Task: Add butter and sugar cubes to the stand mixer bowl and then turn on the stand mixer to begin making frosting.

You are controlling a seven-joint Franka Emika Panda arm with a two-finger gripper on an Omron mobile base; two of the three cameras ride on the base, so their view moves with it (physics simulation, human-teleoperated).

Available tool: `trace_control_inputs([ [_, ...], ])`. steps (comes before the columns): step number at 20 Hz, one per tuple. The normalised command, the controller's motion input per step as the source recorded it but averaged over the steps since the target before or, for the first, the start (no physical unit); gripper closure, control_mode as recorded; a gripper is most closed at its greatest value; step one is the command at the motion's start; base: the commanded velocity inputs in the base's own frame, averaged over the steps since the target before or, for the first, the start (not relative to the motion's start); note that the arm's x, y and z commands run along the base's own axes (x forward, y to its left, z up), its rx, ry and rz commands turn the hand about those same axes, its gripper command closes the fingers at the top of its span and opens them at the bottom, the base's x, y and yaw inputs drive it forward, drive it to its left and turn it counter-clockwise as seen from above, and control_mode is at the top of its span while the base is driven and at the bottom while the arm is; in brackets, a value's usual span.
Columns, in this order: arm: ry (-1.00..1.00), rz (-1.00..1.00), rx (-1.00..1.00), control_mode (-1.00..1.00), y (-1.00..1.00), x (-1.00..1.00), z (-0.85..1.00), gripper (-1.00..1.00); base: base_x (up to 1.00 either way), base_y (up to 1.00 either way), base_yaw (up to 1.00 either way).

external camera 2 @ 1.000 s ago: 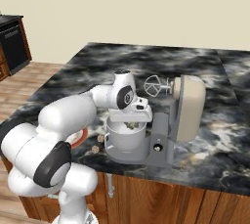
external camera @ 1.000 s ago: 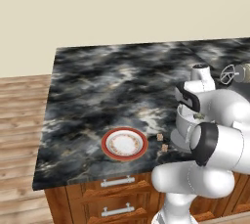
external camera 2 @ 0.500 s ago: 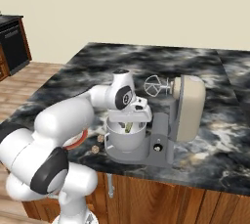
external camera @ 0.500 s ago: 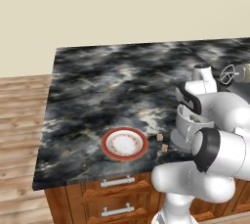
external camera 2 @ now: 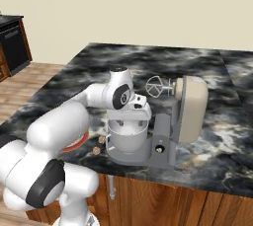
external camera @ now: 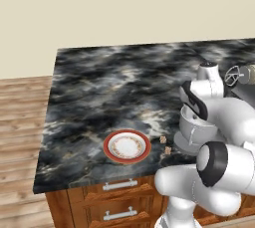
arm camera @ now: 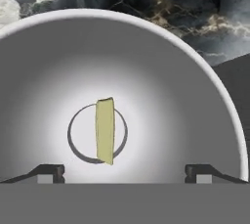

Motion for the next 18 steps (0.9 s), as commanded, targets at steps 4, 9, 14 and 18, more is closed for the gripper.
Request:
trace_control_inputs([
  [4,-0.02,0.00,0.00,-1.00,0.64,-0.25,0.48,-1.00,0.00,0.00,0.00],
  [9,0.00,-0.02,0.00,-1.00,0.85,-0.18,0.21,-1.00,0.00,0.00,0.00],
  [14,0.00,-0.06,0.00,-1.00,0.91,-0.02,0.00,-1.00,0.00,0.00,0.00],
  [18,-0.01,-0.14,0.00,-1.00,0.67,0.00,-0.07,-1.00,0.00,0.00,0.00],
])
